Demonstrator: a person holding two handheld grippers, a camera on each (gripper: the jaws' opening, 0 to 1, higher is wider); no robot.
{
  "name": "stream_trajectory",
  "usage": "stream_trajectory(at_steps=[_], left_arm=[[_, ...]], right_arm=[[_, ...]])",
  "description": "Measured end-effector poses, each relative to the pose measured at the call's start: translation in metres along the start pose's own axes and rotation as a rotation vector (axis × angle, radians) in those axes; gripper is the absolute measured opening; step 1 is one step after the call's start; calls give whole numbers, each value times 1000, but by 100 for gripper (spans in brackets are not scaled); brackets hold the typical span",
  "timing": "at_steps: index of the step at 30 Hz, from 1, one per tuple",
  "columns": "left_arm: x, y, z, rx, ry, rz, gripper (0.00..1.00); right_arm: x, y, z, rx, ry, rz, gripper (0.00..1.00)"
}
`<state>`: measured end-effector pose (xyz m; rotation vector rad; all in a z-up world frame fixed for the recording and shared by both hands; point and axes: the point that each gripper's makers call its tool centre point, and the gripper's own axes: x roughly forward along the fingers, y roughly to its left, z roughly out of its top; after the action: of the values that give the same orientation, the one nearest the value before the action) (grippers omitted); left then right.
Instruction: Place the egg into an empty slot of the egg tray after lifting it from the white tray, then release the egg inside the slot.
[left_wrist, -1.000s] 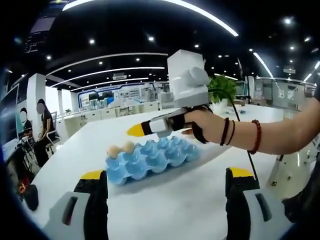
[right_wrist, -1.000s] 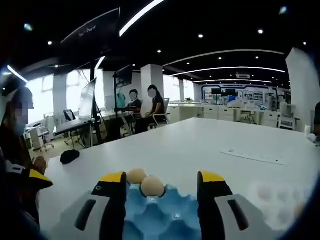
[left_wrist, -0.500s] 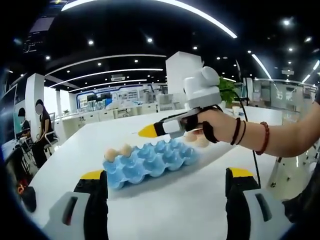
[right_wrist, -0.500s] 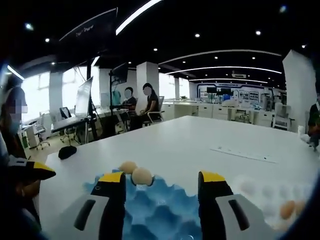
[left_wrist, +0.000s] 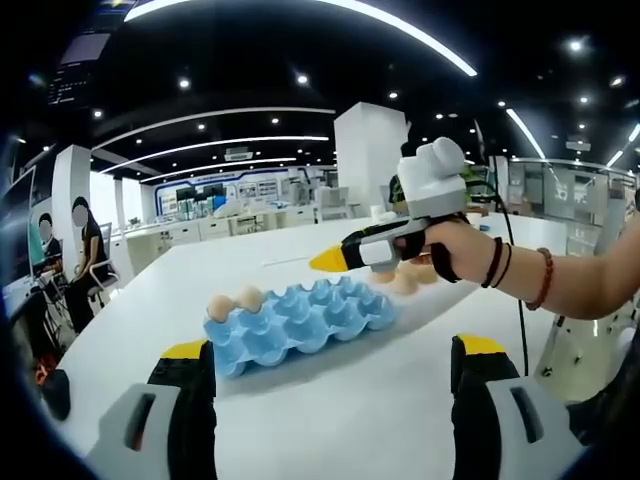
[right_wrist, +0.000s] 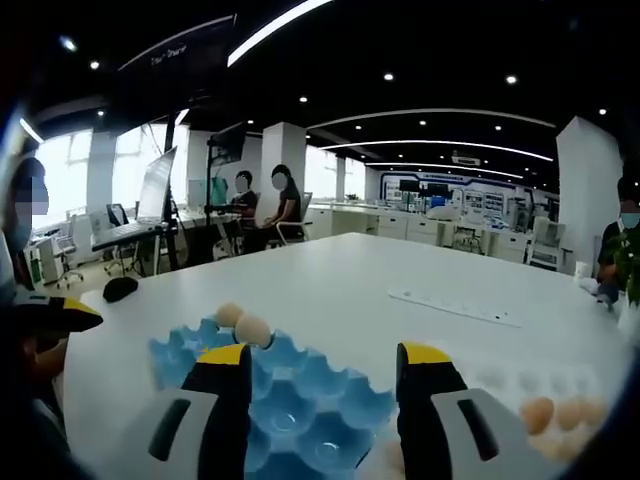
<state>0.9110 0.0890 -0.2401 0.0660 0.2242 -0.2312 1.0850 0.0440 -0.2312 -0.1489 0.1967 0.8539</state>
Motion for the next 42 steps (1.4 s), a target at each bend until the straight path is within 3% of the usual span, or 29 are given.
stream_trajectory(at_steps=[16, 25, 30, 42], left_arm=[[0, -1, 0, -13, 6, 9, 100], [0, -6, 2, -9, -1, 6, 100], [-1, -5, 1, -13, -4, 15, 100], [1, -7, 2, -12, 0, 15, 100]], right_arm=[[-28, -36, -7, 54, -14, -58, 64], [-50, -72, -23, 104, -8, -135, 63], [-66, -95, -22, 142, -41, -202, 63], [-78, -133, -34, 191, -20, -280, 61]])
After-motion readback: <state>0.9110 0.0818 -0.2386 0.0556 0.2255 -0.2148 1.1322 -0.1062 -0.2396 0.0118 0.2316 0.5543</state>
